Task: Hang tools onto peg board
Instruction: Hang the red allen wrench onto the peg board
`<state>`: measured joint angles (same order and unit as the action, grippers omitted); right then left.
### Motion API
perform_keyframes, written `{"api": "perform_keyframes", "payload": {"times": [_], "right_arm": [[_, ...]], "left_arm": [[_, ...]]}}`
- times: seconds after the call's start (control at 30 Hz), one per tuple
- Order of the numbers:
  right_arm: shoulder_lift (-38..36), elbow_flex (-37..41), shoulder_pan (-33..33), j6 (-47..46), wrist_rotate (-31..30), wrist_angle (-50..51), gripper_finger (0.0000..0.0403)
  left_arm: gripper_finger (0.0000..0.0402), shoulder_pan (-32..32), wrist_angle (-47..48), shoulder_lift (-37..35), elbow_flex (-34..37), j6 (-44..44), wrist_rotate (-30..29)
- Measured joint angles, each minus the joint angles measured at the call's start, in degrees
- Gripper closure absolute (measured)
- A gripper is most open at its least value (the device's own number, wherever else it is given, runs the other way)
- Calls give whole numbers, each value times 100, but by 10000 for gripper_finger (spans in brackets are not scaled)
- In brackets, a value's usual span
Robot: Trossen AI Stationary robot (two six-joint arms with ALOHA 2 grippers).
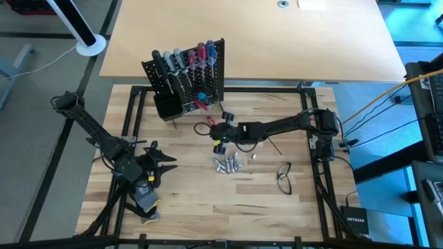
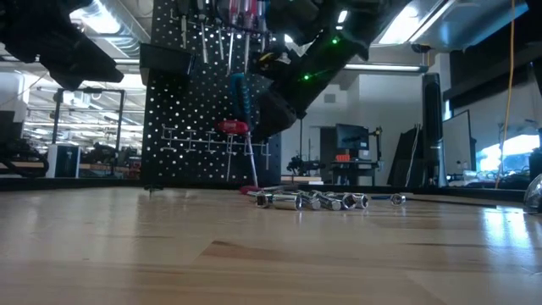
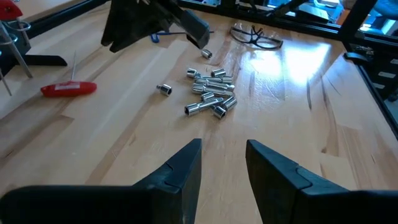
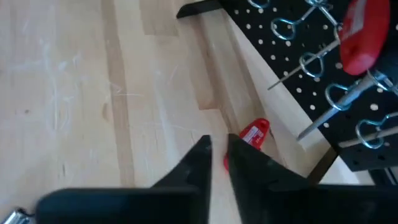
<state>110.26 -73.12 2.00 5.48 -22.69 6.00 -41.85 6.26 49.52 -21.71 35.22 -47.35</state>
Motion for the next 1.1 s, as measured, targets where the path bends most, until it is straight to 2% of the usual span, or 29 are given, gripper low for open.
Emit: {"api": "perform_keyframes", "payload": {"times": [0.2, 0.33, 0.47, 0.63, 0.73, 0.83, 0.97, 1.1], "right_arm": [[0, -2, 309, -538, 94, 20, 265], [31, -2, 664, -1138, 594, 254, 230], [-36, -4, 841, -1175, 970, 1233, 217], [-342, -4, 746, -1319, 922, 2591, 215], [-440, -4, 684, -1355, 903, 2929, 215], [-455, -1, 664, -1454, 881, 2486, 215], [-253, 170, 664, -1866, 881, 808, 215], [135, 216, 664, -2645, 879, -460, 215]], "left_arm": [[286, 1, 10, 0, 0, 0, 0], [286, 0, 73, 3, 0, 48, 0], [286, -13, 79, 121, 0, 132, -1], [286, -15, 79, 390, 0, 282, 0], [286, -14, 64, 545, 1, 374, 0], [286, -4, 27, 654, 1, 415, 1], [286, -4, 18, 702, 2, 514, 0], [286, -4, 9, 702, 2, 529, 0]]}}
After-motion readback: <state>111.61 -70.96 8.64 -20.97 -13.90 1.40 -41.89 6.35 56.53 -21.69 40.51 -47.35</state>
